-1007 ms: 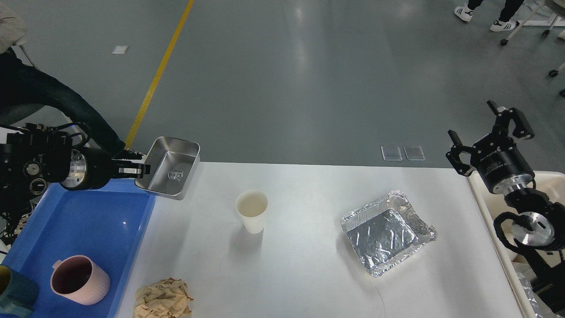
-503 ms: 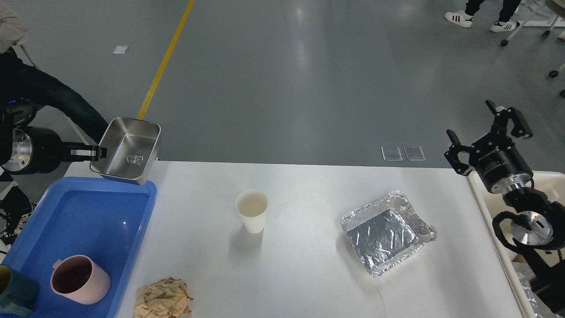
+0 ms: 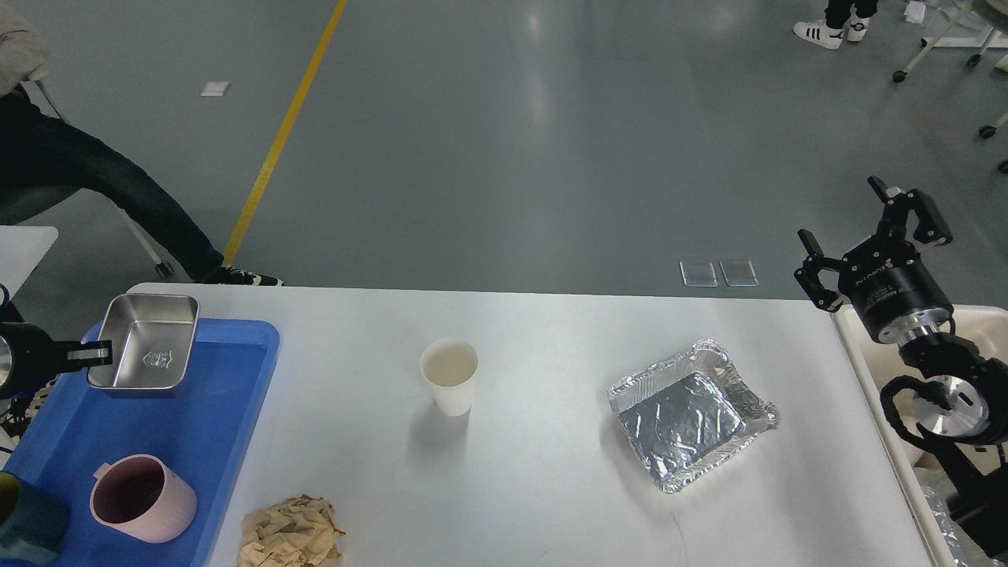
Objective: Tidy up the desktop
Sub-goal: 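Lift the steel dish with the left gripper and set it in the blue tray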
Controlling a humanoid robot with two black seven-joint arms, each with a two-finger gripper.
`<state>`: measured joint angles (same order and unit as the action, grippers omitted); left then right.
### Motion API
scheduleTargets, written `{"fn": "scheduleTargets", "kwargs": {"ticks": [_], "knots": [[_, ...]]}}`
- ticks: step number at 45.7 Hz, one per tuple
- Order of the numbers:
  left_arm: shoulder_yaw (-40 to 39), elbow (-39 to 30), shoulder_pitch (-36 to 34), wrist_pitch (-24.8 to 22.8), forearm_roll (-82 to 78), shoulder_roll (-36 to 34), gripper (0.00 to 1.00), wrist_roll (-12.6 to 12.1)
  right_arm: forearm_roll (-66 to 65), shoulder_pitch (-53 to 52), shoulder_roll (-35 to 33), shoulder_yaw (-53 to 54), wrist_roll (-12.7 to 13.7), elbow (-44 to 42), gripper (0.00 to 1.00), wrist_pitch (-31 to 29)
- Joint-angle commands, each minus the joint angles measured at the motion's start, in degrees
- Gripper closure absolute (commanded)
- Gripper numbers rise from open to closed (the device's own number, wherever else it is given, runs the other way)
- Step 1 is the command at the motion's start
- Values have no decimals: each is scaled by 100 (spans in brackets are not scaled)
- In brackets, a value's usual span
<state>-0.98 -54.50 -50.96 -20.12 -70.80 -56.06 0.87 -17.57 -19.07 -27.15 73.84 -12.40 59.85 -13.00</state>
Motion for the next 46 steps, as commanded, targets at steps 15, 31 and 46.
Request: {"fn": "scheduleTargets", "kwargs": {"ticks": [15,31,46], "knots": [[1,1293,604,492,127,1079,95,28,0,26,-19,-10,0,-17,0,0],[-157,1319,640,395,575,1159,18,37,0,35,-19,-1,0,-26,0,0],[-1429,881,95,158,1427,816,3,37,0,35,-19,-1,0,-26,0,0]]}}
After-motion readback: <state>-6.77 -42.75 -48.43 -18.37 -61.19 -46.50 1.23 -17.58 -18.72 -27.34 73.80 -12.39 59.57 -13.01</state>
